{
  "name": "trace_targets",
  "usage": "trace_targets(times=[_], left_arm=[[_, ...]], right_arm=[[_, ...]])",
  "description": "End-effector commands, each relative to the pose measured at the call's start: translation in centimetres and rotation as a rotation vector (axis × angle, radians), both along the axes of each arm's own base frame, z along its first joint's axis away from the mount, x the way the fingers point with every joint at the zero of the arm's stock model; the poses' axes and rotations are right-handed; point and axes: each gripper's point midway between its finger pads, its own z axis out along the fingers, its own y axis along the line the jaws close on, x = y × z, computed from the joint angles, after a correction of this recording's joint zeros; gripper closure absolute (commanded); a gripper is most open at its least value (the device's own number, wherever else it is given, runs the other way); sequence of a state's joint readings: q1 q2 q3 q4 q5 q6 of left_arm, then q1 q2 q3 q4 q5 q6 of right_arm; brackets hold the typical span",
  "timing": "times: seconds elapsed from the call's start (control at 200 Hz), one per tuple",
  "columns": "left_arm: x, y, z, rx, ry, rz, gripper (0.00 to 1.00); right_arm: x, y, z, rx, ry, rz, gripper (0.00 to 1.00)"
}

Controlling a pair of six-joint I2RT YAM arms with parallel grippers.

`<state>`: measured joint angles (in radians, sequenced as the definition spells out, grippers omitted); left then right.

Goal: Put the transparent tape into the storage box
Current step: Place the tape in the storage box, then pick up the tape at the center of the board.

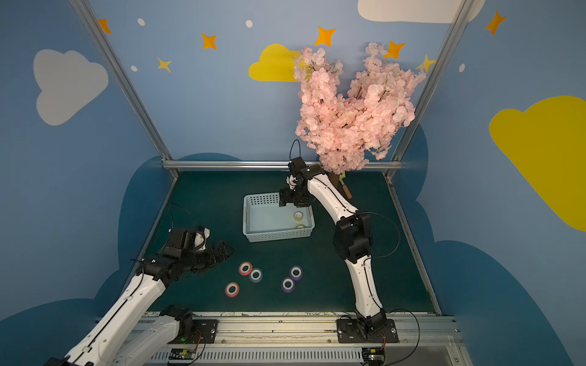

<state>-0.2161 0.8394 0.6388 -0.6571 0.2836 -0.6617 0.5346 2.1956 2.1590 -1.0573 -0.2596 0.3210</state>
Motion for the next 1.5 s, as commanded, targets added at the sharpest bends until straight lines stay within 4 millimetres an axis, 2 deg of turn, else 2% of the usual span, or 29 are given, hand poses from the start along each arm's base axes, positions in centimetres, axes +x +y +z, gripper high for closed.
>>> trace_targets(times=[0.0, 0.125, 0.19, 0.35, 0.721, 1.041, 1.286, 1.497], left_arm=[[-0.1, 0.0, 0.0, -0.001, -0.019, -0.01, 0.0], [-0.2, -0.3, 0.2, -0.007, -0.029, -0.043, 0.0], [-0.2, -0.5, 0.3, -0.009, -0.036, -0.057, 0.0], [-0.3, -0.9, 0.5, -0.026, -0.033, -0.08, 0.0], [-0.8, -2.5, -1.1, 0.072, 0.045, -0.162, 0.0], [-0.8, -4.2, -4.4, 0.256, 0.186, -0.248, 0.0], [-0.4, -5.8, -7.0, 0.315, 0.319, -0.317, 0.01], [-0.2, -6.4, -8.5, 0.329, 0.369, -0.306, 0.04]], right_arm=[[-2.0, 0.8, 3.7, 0.117, 0.003, 0.017, 0.14], [-3.8, -0.2, 5.6, 0.139, 0.002, -0.014, 0.1], [-4.7, -0.6, 6.3, 0.158, 0.0, -0.025, 0.03], [-7.5, -1.9, 6.5, 0.179, 0.054, -0.045, 0.02], [-14.2, -8.6, 5.6, 0.065, -0.012, -0.109, 0.02], [-19.0, -13.5, 3.4, -0.055, -0.01, -0.188, 0.02], [-21.2, -15.8, 1.6, -0.14, 0.033, -0.224, 0.02], [-21.8, -16.3, 1.3, -0.146, 0.036, -0.244, 0.02]])
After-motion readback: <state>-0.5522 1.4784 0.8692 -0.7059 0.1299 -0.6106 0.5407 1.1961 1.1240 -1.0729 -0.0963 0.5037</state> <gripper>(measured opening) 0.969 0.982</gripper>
